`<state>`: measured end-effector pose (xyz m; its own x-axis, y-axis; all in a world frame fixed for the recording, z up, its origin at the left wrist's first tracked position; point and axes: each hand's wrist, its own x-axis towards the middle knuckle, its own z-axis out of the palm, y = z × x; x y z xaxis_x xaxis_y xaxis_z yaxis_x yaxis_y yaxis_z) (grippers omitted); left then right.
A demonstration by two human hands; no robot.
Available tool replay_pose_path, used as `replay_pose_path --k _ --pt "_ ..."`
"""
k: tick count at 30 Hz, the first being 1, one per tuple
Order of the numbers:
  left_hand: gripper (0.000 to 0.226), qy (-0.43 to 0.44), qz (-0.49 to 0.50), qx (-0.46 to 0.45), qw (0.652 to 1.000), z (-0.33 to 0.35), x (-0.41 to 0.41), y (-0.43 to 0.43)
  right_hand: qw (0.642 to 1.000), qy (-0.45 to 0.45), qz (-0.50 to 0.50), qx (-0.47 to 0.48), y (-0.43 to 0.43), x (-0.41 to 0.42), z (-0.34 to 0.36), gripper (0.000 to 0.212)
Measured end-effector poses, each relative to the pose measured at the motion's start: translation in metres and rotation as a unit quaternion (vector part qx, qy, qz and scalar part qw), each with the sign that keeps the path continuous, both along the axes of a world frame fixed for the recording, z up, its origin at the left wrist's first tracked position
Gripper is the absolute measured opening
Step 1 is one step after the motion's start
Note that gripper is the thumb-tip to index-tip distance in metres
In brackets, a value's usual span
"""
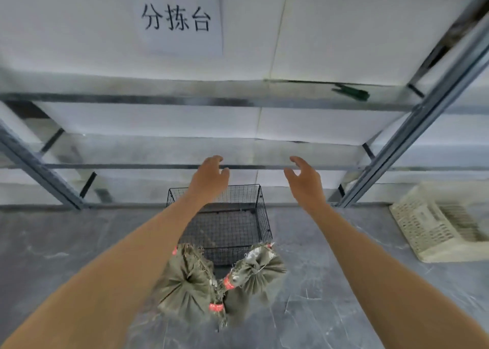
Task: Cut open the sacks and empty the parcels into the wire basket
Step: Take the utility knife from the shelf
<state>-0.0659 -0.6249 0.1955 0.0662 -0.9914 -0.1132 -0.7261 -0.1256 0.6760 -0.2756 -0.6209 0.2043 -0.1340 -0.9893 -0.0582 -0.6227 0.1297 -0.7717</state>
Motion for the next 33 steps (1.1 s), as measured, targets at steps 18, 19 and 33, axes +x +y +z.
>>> replay_pose_path --k 18,19,33 --pt "0.049 -0.112 -0.151 -0.208 0.960 0.251 -0.079 0.024 0.978 0.063 -0.020 -0.199 0.060 -0.074 0.229 0.038" --pt "0.049 -0.114 -0.158 -0.216 0.957 0.256 -0.083 0.026 0.977 0.066 -0.024 -0.203 0.065 -0.078 0.235 0.038" --pt "0.051 -0.119 -0.223 -0.241 0.937 0.273 -0.128 0.037 0.971 0.110 -0.063 -0.202 0.091 -0.102 0.252 0.040"
